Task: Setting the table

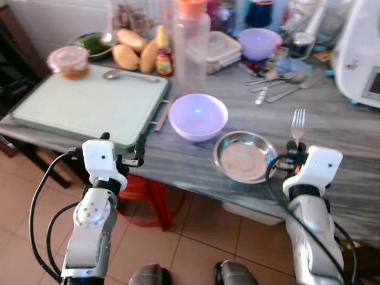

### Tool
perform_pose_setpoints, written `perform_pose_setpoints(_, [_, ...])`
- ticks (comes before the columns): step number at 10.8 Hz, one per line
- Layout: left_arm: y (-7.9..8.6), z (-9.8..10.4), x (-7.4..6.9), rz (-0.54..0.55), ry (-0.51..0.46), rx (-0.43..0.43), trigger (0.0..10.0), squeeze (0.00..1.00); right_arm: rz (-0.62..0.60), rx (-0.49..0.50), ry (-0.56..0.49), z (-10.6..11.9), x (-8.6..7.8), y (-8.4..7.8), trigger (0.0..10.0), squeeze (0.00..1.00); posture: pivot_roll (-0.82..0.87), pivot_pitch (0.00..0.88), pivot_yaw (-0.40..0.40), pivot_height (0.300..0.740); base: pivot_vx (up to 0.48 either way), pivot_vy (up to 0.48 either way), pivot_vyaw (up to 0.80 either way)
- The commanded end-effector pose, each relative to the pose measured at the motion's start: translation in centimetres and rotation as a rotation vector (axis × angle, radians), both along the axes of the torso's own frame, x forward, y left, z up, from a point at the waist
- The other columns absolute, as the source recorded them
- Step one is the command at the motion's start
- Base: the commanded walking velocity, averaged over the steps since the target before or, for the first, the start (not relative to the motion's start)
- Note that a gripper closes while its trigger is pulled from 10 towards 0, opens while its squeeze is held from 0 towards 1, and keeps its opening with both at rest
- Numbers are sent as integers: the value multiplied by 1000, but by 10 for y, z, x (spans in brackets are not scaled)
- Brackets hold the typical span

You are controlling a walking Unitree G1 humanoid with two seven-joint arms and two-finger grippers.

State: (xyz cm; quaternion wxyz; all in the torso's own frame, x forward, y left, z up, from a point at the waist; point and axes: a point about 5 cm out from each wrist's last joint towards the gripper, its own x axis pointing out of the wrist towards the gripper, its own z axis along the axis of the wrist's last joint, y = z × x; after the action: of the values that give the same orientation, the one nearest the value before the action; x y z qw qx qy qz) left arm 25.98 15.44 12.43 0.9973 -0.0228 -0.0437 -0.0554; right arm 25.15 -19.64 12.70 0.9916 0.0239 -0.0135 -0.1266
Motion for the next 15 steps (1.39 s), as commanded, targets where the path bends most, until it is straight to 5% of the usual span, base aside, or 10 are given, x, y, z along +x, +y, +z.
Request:
perform_pose_setpoints(1, [-1,2,-2,-15,0,3,10000,0,-35,35,24,-3,0,-5,10000,0,-63,145,59,740,0,0,0])
perform_pose_setpoints(6, [-1,2,-8,-30,9,11,10000,0,-61,73,59,-10,-4,-6,10000,0,-57,168,62,740,0,0,0])
perform_pose_setpoints(10, [-1,3,-9,-47,16,13,10000,0,-74,210,188,-34,-11,-3,10000,0,-55,181,60,740,0,0,0])
perform_pose_setpoints(15, [-6,2,-10,-63,22,3,10000,0,-34,253,325,-43,-18,1,10000,0,-65,185,50,740,0,0,0])
